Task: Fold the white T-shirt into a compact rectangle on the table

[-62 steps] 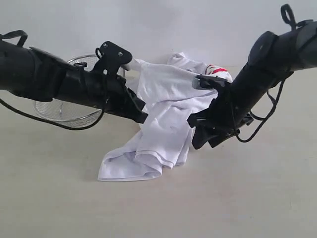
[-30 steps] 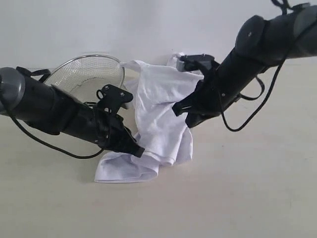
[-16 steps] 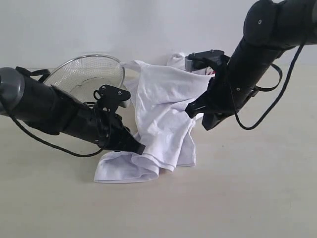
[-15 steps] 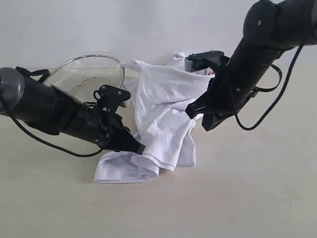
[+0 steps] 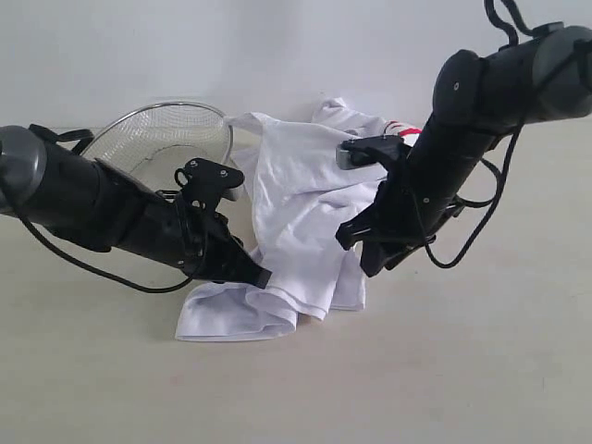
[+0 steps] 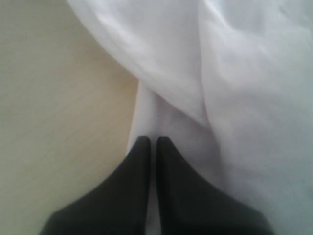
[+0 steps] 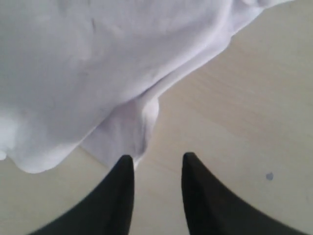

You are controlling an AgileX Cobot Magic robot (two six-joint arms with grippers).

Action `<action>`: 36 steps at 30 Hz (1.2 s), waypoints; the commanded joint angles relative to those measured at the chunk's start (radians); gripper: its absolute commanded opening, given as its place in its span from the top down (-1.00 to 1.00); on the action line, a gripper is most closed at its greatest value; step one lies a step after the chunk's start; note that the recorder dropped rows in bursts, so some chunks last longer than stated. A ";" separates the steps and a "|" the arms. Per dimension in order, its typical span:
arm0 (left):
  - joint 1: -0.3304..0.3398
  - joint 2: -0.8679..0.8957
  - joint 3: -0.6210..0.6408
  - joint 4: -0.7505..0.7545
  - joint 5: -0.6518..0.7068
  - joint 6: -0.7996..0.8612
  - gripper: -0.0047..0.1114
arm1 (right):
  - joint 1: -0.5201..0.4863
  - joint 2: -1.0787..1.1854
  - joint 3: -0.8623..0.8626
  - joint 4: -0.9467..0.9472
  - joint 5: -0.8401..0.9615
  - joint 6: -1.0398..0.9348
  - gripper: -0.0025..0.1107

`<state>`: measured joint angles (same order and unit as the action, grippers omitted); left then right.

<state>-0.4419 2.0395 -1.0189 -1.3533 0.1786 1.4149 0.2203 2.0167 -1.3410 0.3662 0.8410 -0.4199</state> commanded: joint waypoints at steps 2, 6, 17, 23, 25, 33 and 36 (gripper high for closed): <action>-0.001 0.009 0.018 0.009 -0.010 -0.010 0.84 | -0.001 0.021 0.002 0.046 -0.014 -0.036 0.08; -0.001 0.009 0.018 0.009 -0.010 -0.010 0.84 | -0.001 0.021 0.002 0.046 -0.040 -0.036 0.07; -0.001 0.009 0.018 0.009 -0.010 -0.010 0.84 | -0.001 0.069 0.002 0.132 -0.075 -0.077 0.11; -0.001 0.009 0.018 0.009 -0.010 -0.010 0.84 | 0.001 0.099 0.002 0.299 -0.087 -0.196 0.11; -0.001 0.009 0.018 0.009 -0.010 -0.010 0.84 | 0.002 0.108 0.002 0.301 -0.107 -0.196 0.18; -0.001 0.009 0.018 0.009 -0.022 -0.010 0.84 | -0.003 0.084 0.002 0.195 -0.140 -0.189 0.96; -0.001 0.009 0.018 0.009 -0.022 -0.010 0.84 | -0.005 0.003 0.002 0.141 -0.115 -0.159 0.96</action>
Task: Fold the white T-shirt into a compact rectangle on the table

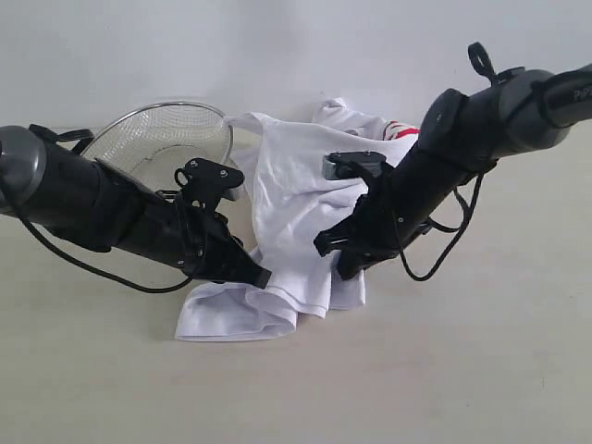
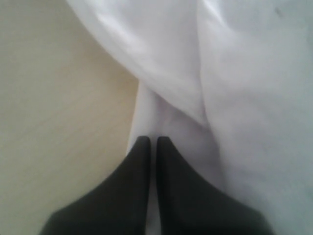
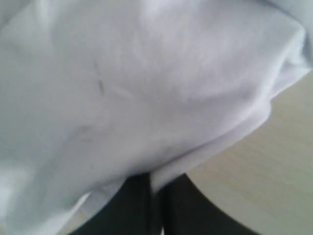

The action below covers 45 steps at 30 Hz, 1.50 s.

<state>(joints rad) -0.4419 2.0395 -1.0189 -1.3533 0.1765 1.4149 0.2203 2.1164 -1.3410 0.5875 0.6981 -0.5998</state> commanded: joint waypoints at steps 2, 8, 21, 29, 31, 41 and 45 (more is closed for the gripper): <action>-0.001 0.009 0.018 0.009 -0.020 -0.010 0.84 | -0.005 -0.151 0.002 -0.082 0.023 0.025 0.96; -0.001 0.009 0.018 0.009 -0.021 -0.010 0.84 | -0.014 -0.329 0.002 -0.242 0.039 0.173 0.96; -0.001 0.009 0.018 0.009 -0.024 -0.010 0.84 | -0.014 -0.592 0.248 -0.883 0.472 0.726 0.96; -0.001 0.009 0.018 0.009 0.007 -0.010 0.84 | -0.014 -0.769 0.494 -0.963 0.523 0.832 0.96; -0.001 0.009 0.018 0.009 0.007 -0.010 0.84 | -0.014 -0.803 0.523 -0.989 0.523 0.843 0.96; -0.001 0.007 0.018 0.022 0.125 -0.103 0.84 | -0.014 -0.831 0.551 -1.026 0.523 0.820 0.96; -0.001 -0.023 0.018 0.148 0.181 -0.242 0.84 | -0.014 -0.872 0.551 -1.035 0.523 0.806 0.96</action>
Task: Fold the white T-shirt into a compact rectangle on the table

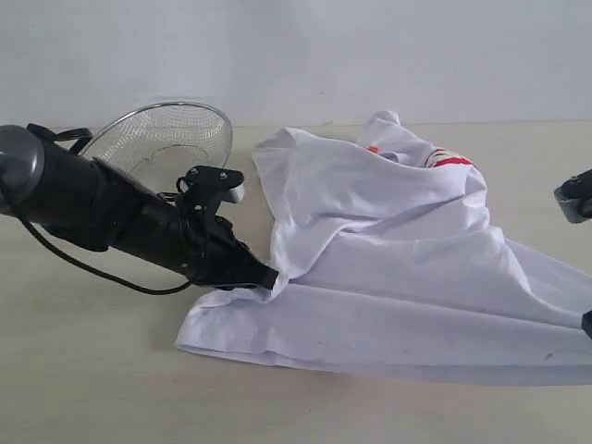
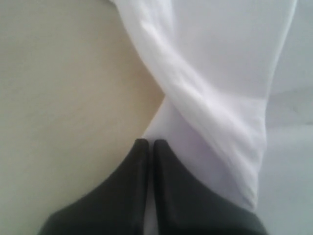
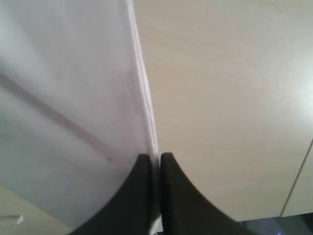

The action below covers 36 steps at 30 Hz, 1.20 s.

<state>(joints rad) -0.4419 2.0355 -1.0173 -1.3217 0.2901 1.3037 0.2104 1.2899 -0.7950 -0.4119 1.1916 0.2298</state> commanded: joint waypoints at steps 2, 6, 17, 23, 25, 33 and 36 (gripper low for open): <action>-0.001 -0.052 0.016 0.211 0.086 -0.225 0.84 | -0.004 -0.062 0.005 -0.025 0.029 -0.054 0.96; -0.001 -0.104 0.016 0.457 0.150 -0.483 0.84 | -0.004 -0.064 0.017 0.037 0.029 -0.136 0.96; -0.001 -0.177 0.190 0.551 0.198 -0.575 0.84 | -0.004 -0.072 0.112 -0.149 0.029 0.052 0.94; -0.001 -0.228 0.197 0.382 0.235 -0.419 0.84 | -0.004 -0.072 0.105 -0.180 0.029 0.074 0.42; -0.001 -0.242 0.197 0.361 0.235 -0.411 0.84 | -0.004 -0.072 0.105 -0.180 0.029 0.074 0.12; -0.001 -0.257 0.197 0.308 0.230 -0.367 0.84 | -0.002 -0.072 0.055 -0.283 0.029 0.131 0.28; -0.001 -0.257 0.197 0.306 0.235 -0.368 0.84 | -0.002 -0.072 -0.004 -0.317 0.029 0.134 0.50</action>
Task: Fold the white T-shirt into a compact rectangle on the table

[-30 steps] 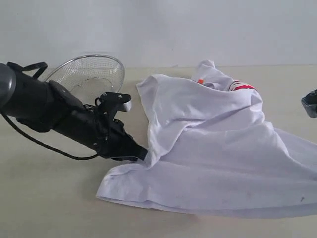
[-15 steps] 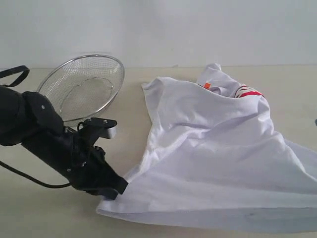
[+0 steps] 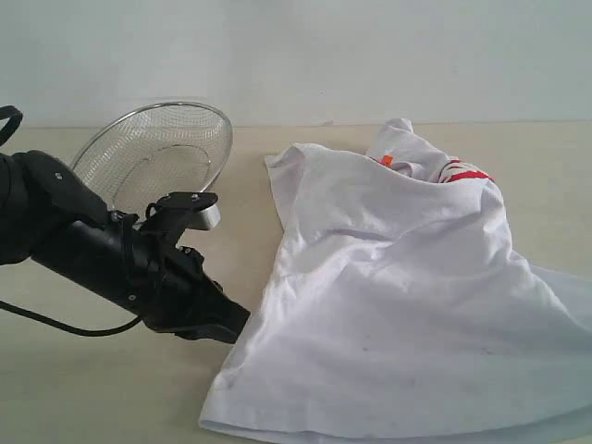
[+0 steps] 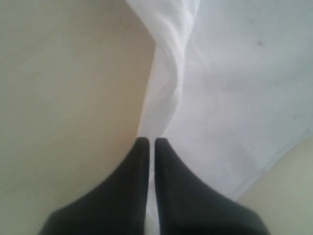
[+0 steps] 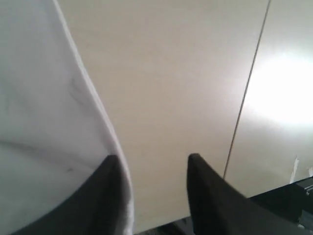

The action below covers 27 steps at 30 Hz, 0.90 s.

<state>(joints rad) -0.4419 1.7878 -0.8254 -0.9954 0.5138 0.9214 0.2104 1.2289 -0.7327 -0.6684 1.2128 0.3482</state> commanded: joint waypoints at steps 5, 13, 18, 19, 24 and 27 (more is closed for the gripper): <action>-0.001 -0.009 0.005 -0.020 0.013 0.014 0.84 | -0.002 -0.011 -0.133 -0.043 0.008 0.004 0.20; -0.001 -0.009 0.005 -0.023 0.013 0.014 0.84 | -0.002 -0.011 -0.133 -0.045 0.008 -0.021 -0.54; -0.001 -0.009 0.005 -0.187 0.043 0.159 0.84 | -0.002 -0.011 -0.133 0.068 0.008 -0.037 -0.24; -0.001 -0.009 0.005 -0.239 0.053 0.200 0.84 | -0.002 -0.011 -0.133 0.132 -0.022 -0.037 -0.13; -0.038 -0.007 0.005 -0.377 0.081 0.343 0.84 | -0.002 -0.008 -0.133 0.271 -0.189 -0.069 0.95; -0.096 0.023 -0.009 -0.379 0.071 0.343 0.84 | -0.002 0.019 -0.133 0.265 -0.239 -0.109 0.96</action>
<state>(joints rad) -0.4866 1.7909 -0.8247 -1.3515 0.5823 1.2387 0.2104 1.2326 -0.8601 -0.4085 1.0228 0.2810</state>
